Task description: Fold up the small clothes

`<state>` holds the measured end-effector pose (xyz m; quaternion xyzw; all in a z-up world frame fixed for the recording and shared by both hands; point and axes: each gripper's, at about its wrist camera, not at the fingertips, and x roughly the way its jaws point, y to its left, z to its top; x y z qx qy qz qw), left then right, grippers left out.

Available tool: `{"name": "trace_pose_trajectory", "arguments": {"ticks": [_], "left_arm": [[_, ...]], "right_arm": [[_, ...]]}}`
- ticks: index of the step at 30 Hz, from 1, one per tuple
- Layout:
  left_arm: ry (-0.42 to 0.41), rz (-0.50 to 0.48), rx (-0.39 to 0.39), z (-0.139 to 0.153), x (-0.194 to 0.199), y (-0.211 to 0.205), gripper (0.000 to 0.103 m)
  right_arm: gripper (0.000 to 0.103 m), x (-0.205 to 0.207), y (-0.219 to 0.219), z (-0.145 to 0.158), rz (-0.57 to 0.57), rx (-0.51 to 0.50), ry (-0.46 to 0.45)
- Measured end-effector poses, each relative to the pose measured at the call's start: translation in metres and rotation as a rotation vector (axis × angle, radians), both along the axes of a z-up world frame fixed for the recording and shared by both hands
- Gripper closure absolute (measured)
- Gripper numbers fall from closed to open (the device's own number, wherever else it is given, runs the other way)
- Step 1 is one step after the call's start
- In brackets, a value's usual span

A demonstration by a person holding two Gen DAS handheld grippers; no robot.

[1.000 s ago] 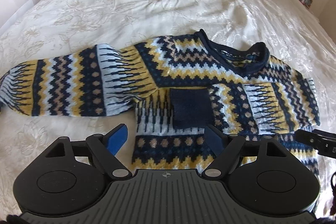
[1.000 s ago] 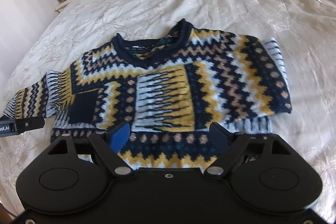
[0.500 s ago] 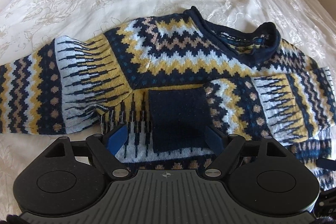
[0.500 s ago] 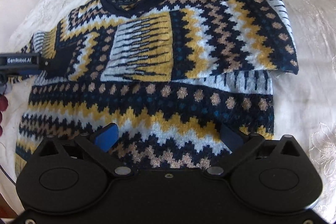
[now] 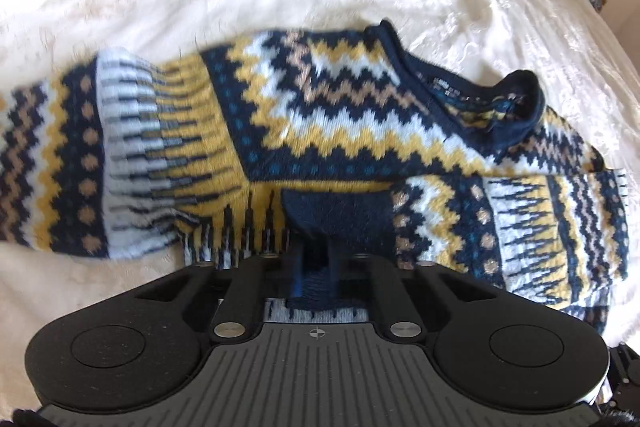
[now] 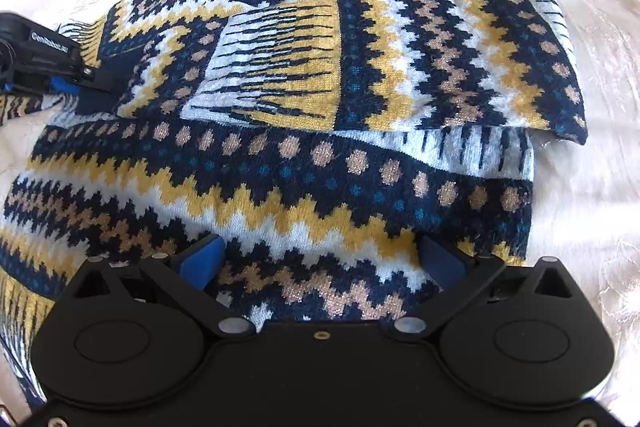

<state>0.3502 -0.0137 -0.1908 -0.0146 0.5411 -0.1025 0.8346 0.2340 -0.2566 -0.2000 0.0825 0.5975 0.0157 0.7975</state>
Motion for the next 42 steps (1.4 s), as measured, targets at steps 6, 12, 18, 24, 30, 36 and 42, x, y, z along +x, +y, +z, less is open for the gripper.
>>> {"name": "trace_pose_trajectory", "arguments": {"ticks": [6,12,18,24,30,36,42], "left_arm": [[-0.169,0.022,0.019,0.043,-0.005,0.015,0.102],[-0.162,0.142,0.064,0.045,0.020,0.052,0.102],[-0.048,0.092,-0.140,0.031,0.015,0.054,0.085],[0.011,-0.010,-0.133,0.008,0.000,0.025,0.074],[0.061,0.016,-0.127,-0.011,0.003,0.020,0.072],[-0.098,-0.032,-0.074,0.028,-0.010,0.013,0.097],[-0.191,0.020,-0.016,0.058,-0.003,0.040,0.097]], "right_arm": [[0.001,0.007,-0.016,0.012,-0.048,0.082,0.031],[0.001,-0.004,-0.055,0.037,-0.219,0.086,-0.059],[0.001,0.000,-0.082,0.045,-0.290,0.066,-0.078],[0.001,0.009,-0.074,0.039,-0.251,0.080,-0.063],[0.001,0.006,-0.057,0.039,-0.190,0.102,-0.055],[0.001,0.002,-0.055,0.040,-0.184,0.106,-0.052],[0.001,0.000,-0.075,0.049,-0.247,0.078,-0.095]]}}
